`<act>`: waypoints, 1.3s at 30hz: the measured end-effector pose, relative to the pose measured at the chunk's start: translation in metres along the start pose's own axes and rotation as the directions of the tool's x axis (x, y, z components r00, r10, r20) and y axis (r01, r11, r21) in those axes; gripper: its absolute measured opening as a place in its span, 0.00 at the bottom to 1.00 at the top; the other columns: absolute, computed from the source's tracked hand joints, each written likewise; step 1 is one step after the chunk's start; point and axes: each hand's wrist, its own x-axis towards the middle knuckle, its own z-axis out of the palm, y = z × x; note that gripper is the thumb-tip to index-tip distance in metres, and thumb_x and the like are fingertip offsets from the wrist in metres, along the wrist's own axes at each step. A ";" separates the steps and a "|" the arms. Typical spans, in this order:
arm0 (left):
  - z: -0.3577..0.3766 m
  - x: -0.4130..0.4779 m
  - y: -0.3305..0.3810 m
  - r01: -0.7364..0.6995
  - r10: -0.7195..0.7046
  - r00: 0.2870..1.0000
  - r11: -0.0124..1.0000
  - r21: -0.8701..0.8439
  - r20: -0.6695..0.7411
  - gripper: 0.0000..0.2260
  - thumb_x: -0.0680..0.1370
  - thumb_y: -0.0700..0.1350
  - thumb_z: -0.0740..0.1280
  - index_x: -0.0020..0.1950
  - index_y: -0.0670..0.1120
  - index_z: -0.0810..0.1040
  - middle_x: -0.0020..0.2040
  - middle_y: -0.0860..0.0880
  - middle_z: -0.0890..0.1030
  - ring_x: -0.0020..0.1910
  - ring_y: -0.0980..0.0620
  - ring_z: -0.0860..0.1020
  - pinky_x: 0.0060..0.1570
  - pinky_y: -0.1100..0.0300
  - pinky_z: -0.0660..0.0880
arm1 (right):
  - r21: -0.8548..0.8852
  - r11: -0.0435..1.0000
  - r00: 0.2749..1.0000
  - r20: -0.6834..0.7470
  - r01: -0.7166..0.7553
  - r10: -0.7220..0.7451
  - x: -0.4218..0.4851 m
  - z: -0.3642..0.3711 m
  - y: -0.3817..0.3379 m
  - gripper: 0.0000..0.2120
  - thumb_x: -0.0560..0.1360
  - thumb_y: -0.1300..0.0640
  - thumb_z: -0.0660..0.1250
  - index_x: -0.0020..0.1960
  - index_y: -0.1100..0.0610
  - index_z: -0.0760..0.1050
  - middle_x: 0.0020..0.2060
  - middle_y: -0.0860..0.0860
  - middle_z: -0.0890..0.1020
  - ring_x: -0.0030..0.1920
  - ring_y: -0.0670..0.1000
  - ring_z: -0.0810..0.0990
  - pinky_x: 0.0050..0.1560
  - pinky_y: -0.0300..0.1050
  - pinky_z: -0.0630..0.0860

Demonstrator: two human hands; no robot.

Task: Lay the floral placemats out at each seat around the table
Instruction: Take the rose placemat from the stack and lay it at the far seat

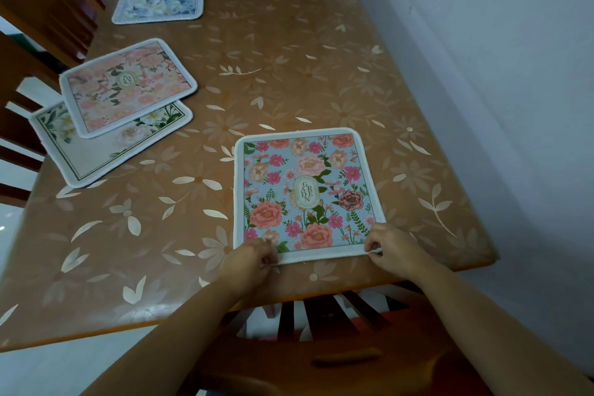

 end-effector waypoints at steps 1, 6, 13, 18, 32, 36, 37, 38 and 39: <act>0.000 0.000 0.000 0.006 -0.006 1.000 1.000 -0.006 0.004 0.07 0.71 0.43 0.69 0.48 0.45 0.80 0.50 0.45 0.79 0.50 0.48 0.76 0.47 0.59 0.71 | -0.006 1.000 1.000 0.000 -0.001 0.001 0.000 0.001 0.000 0.05 0.71 0.61 0.66 0.45 0.55 0.77 0.54 0.51 0.77 0.60 0.47 0.73 0.45 0.30 0.63; 0.000 -0.002 0.000 0.023 -0.023 0.999 1.000 0.004 0.036 0.07 0.72 0.42 0.69 0.49 0.45 0.80 0.51 0.45 0.79 0.51 0.48 0.76 0.49 0.59 0.72 | 0.006 1.000 1.000 0.010 -0.003 0.003 -0.001 0.001 0.000 0.05 0.71 0.62 0.65 0.45 0.55 0.77 0.56 0.53 0.77 0.59 0.49 0.74 0.50 0.39 0.70; 0.002 -0.005 0.001 -0.013 0.011 0.997 1.000 0.022 0.070 0.07 0.73 0.41 0.65 0.49 0.46 0.79 0.53 0.48 0.79 0.51 0.52 0.75 0.42 0.70 0.63 | -0.016 1.000 1.000 0.022 0.013 -0.013 -0.001 0.000 0.000 0.06 0.70 0.62 0.65 0.45 0.55 0.76 0.57 0.54 0.76 0.59 0.48 0.72 0.51 0.43 0.72; 0.003 -0.005 -0.002 -0.041 0.041 0.998 0.999 0.006 0.047 0.06 0.73 0.40 0.66 0.48 0.45 0.80 0.51 0.47 0.79 0.50 0.51 0.75 0.42 0.70 0.64 | -0.009 1.000 1.000 0.013 0.004 -0.004 -0.001 0.001 0.000 0.06 0.70 0.62 0.65 0.45 0.55 0.77 0.54 0.52 0.77 0.58 0.48 0.73 0.49 0.39 0.71; 0.000 -0.005 -0.006 -0.034 0.034 0.998 0.999 0.004 0.045 0.03 0.71 0.42 0.68 0.44 0.45 0.80 0.48 0.47 0.80 0.46 0.50 0.76 0.47 0.56 0.75 | 0.030 0.999 0.999 0.034 -0.017 0.016 -0.002 0.000 -0.003 0.05 0.68 0.62 0.66 0.43 0.55 0.77 0.50 0.52 0.78 0.56 0.50 0.75 0.52 0.46 0.74; 0.002 -0.004 -0.008 -0.039 0.039 0.998 0.999 -0.002 0.041 0.03 0.71 0.42 0.68 0.43 0.45 0.80 0.48 0.47 0.80 0.46 0.51 0.76 0.47 0.56 0.75 | 0.034 0.999 0.999 0.037 -0.017 0.016 -0.002 0.000 -0.003 0.05 0.68 0.62 0.66 0.43 0.55 0.77 0.50 0.51 0.78 0.57 0.49 0.74 0.52 0.43 0.73; 0.002 -0.004 -0.008 -0.041 0.041 0.998 0.999 -0.003 0.040 0.03 0.71 0.42 0.68 0.43 0.46 0.80 0.47 0.47 0.80 0.46 0.51 0.76 0.46 0.56 0.75 | 0.033 0.999 0.999 0.040 -0.017 0.016 -0.002 -0.001 -0.003 0.05 0.68 0.62 0.66 0.43 0.55 0.76 0.50 0.51 0.78 0.56 0.49 0.75 0.53 0.44 0.73; 0.002 -0.004 -0.009 -0.042 0.042 0.998 0.999 -0.001 0.041 0.03 0.71 0.42 0.68 0.43 0.46 0.80 0.47 0.47 0.80 0.46 0.51 0.76 0.46 0.56 0.75 | 0.030 0.999 0.999 0.042 -0.013 0.011 -0.002 -0.001 -0.004 0.05 0.68 0.62 0.66 0.43 0.54 0.76 0.49 0.50 0.77 0.56 0.50 0.75 0.53 0.45 0.74; 0.003 -0.003 -0.009 -0.046 0.046 0.998 0.999 0.005 0.043 0.02 0.71 0.42 0.68 0.43 0.46 0.80 0.47 0.48 0.80 0.46 0.51 0.76 0.46 0.56 0.75 | 0.025 1.000 0.999 0.041 -0.003 0.002 -0.003 -0.002 -0.004 0.05 0.69 0.62 0.66 0.43 0.55 0.76 0.50 0.50 0.77 0.58 0.49 0.74 0.54 0.46 0.74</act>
